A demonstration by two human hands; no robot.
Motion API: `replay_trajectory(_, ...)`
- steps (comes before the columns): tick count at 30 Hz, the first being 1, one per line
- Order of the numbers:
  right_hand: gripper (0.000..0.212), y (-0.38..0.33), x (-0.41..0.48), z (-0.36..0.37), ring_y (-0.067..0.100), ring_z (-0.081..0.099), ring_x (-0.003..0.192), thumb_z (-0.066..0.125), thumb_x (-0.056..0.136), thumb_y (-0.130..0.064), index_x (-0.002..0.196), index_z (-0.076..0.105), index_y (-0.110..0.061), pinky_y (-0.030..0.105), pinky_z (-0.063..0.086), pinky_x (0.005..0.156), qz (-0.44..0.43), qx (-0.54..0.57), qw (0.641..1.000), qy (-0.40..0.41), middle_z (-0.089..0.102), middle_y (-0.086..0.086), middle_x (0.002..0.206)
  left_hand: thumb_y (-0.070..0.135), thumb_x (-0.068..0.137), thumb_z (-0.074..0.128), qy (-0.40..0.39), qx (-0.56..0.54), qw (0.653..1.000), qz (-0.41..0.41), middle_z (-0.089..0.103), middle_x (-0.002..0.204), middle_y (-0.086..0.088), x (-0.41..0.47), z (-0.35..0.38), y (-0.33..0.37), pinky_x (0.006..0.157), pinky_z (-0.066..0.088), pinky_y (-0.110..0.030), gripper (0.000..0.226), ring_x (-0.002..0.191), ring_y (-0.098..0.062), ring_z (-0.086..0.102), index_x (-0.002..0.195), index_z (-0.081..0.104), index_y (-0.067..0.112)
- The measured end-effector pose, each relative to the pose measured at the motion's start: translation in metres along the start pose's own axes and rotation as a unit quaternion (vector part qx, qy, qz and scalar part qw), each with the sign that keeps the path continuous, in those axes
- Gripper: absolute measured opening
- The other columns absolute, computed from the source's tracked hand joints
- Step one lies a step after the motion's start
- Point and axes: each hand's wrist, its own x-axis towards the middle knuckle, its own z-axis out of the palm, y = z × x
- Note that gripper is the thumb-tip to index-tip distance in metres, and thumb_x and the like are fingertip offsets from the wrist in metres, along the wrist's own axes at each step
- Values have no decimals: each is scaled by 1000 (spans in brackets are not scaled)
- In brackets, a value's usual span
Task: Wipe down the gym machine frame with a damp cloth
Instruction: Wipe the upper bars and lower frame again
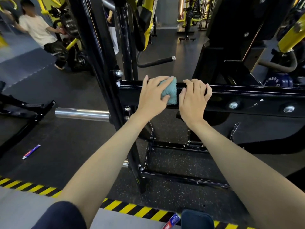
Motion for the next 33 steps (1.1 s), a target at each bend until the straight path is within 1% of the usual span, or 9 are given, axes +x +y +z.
replay_trajectory(3, 30, 1, -1, 2, 21, 51, 115, 40, 95, -22, 115, 61, -14, 39, 17, 109, 2, 4, 1000, 2, 59, 4, 113, 17, 82, 69, 3, 24, 999, -26, 48, 139, 4, -10, -15, -29, 117, -5, -37, 64, 131, -16, 38, 142, 46, 19)
replay_trajectory(7, 32, 4, -1, 1, 21, 50, 116, 38, 96, -23, 117, 60, -14, 39, 16, 110, 3, 5, 1000, -3, 58, 4, 115, 8, 80, 69, 33, 16, 998, -59, 48, 138, -5, -15, -12, -24, 117, -2, -37, 63, 132, -24, 38, 140, 49, 12)
replay_trajectory(12, 30, -3, -1, 0, 22, 51, 115, 39, 94, -22, 114, 61, -14, 39, 18, 109, 15, 2, 1000, 5, 60, 4, 112, 10, 82, 67, 6, 1, 1000, -22, 49, 138, -1, -3, 2, 7, 116, -4, -38, 60, 132, -20, 39, 139, 50, 14)
replay_trajectory(15, 31, -3, 0, 0, 23, 51, 116, 40, 94, -21, 114, 61, -13, 39, 17, 110, 13, 11, 1000, 9, 60, 5, 112, 12, 81, 68, -1, 0, 999, -48, 47, 141, 5, -9, -17, -22, 116, -6, -38, 63, 132, -16, 38, 140, 49, 20)
replay_trajectory(19, 31, -2, 0, -2, 23, 51, 116, 39, 95, -21, 115, 61, -12, 40, 16, 110, 15, 18, 1000, 2, 59, 5, 113, 5, 80, 68, 22, 17, 995, -99, 46, 141, 0, -21, -33, -48, 117, -5, -39, 65, 132, -19, 37, 141, 47, 17)
replay_trajectory(24, 31, -1, -1, -1, 23, 52, 115, 39, 95, -22, 115, 60, -13, 40, 18, 110, 2, -11, 1000, -1, 59, 5, 113, 8, 78, 71, -15, 46, 999, 19, 47, 142, -7, -3, 4, 2, 115, 5, -42, 66, 133, -25, 39, 140, 47, 10)
replay_trajectory(27, 31, 2, -2, -1, 24, 51, 116, 38, 96, -22, 116, 60, -12, 40, 17, 110, -6, -7, 1000, -5, 59, 6, 114, 8, 82, 70, -32, 97, 993, 53, 38, 151, -2, -11, -1, -10, 116, -3, -40, 74, 140, -19, 29, 147, 36, 16)
replay_trajectory(31, 32, 3, -2, 0, 22, 46, 117, 38, 96, -22, 117, 59, -11, 39, 13, 111, -13, 2, 1000, -6, 58, 7, 114, -1, 76, 70, 5, 133, 990, 42, 39, 150, -6, -38, -32, -60, 115, 7, -46, 76, 139, -21, 31, 145, 40, 13)
replay_trajectory(33, 31, 4, -2, 0, 21, 45, 117, 39, 96, -22, 117, 60, -11, 38, 12, 111, -14, -5, 1000, 0, 58, 7, 114, -5, 74, 70, 20, 120, 992, 27, 42, 147, -10, -36, -28, -55, 114, 11, -47, 75, 138, -24, 33, 142, 44, 10)
